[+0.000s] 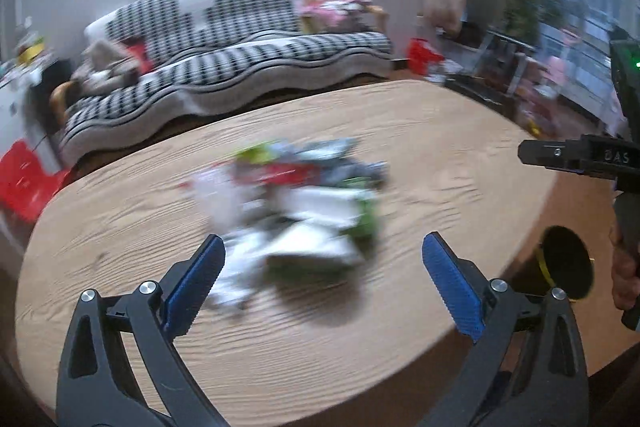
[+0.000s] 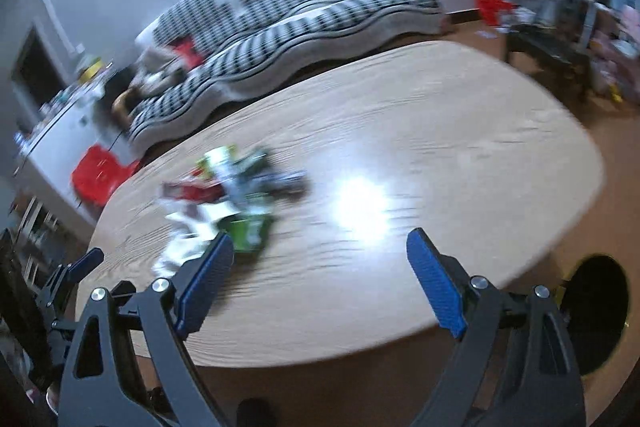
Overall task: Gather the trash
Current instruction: 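Move both tools back over the trash pile on the table, then grasp the white tissue with the left tool while the right tool grasps the green-white paper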
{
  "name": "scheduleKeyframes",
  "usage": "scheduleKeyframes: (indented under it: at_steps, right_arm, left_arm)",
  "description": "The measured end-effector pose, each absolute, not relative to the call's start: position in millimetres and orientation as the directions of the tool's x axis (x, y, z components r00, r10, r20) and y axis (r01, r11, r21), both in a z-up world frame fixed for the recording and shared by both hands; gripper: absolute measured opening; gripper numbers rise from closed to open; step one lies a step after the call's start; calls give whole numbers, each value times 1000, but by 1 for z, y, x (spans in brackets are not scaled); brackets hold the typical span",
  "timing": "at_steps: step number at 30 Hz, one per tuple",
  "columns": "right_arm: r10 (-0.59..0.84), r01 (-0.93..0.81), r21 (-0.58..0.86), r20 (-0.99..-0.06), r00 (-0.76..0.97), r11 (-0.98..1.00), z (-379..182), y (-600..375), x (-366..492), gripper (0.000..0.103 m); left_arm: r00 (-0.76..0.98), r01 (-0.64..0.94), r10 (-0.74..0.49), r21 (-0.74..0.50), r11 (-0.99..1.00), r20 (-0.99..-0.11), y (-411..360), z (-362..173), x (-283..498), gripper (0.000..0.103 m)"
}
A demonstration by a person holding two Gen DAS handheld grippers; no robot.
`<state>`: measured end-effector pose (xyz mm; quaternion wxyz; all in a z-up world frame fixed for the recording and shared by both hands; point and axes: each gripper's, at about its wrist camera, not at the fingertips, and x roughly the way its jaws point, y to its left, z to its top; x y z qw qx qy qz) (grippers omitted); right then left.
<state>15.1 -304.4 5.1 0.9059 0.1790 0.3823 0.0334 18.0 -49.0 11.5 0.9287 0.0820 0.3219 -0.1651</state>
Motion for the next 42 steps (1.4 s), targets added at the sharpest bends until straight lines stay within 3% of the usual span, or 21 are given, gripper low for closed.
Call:
scheduleKeyframes:
  at_steps: [10,30,37,40,42]
  right_arm:
    - [314,-43,370,-716,623,928,-23,-217,81,85]
    - [282,-64,297,-788,548,953,-74,-200,138,85]
    - [283,-73,292,-791,542,954,-74,-196,139,75]
    - [284,-83,286,-794,538,955,-74,-192,139,68]
    - [284,-92,280,-793,538,956,-73,-189,138,61]
  left_arm:
    - [696,307,-146,107,946,-703,14,-37,60,96]
    - [601,369,-228,13,929,-766,-2,-88,112,96]
    - [607,360,-227,9,933,-762,-1,-88,116,96]
    - [601,370,-235,5,929,-764,-2,-89,116,90]
    - [582,382,-241,-1,924,-777,-3,-91,118,70]
